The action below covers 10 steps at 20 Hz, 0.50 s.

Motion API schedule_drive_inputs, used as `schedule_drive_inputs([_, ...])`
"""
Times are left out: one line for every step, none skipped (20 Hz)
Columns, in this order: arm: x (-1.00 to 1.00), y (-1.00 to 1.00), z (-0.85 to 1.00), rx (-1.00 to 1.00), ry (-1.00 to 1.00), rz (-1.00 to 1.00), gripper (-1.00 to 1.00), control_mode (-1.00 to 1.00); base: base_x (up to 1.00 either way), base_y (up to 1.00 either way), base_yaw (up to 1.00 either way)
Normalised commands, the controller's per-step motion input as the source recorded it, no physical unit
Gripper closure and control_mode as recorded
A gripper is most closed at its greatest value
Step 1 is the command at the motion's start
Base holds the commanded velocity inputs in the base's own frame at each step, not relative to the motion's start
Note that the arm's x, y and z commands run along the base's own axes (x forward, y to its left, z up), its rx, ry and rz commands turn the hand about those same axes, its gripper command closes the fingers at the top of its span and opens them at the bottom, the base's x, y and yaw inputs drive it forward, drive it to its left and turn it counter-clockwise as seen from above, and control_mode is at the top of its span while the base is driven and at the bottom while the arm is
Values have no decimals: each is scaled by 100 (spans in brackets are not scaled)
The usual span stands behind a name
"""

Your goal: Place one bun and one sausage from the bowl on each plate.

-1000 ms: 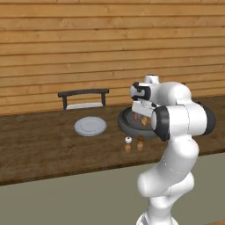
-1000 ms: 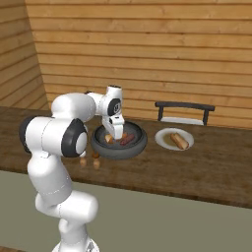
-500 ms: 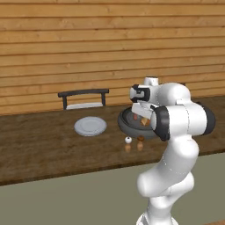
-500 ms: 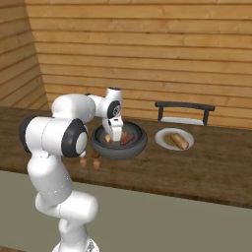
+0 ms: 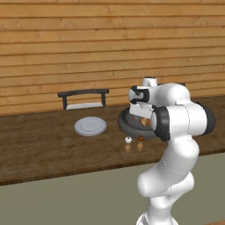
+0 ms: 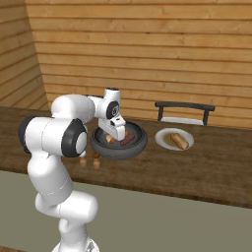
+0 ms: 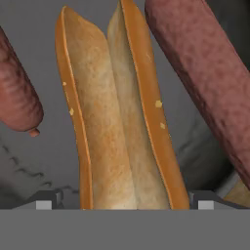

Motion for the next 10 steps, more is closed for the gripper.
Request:
schedule_drive_inputs([8, 0, -21, 0, -15, 17, -100, -100, 0, 0, 0])
schedule_drive_inputs([9, 0, -21, 0, -15, 16, -100, -100, 0, 0, 0])
schedule_drive_inputs([17, 0, -21, 0, -15, 16, -100, -100, 0, 0, 0])
schedule_drive_inputs([11, 0, -22, 0, -10, 17, -100, -100, 0, 0, 0])
schedule_drive_inputs([7, 0, -26, 0, -7, 17, -100, -100, 0, 0, 0])
schedule_drive_inputs([6, 0, -31, 0, -6, 16, -100, -100, 0, 0, 0])
schedule_drive_inputs([8, 0, -37, 0, -5, 16, -100, -100, 0, 0, 0])
schedule_drive_inputs([11, 0, -27, 0, -5, 15, -100, -100, 0, 0, 0])
schedule_drive_inputs([14, 0, -8, 0, -4, 14, -100, -100, 0, 0, 0])
schedule_drive_inputs([2, 0, 0, 0, -1, 11, -100, -100, 0, 0, 0])
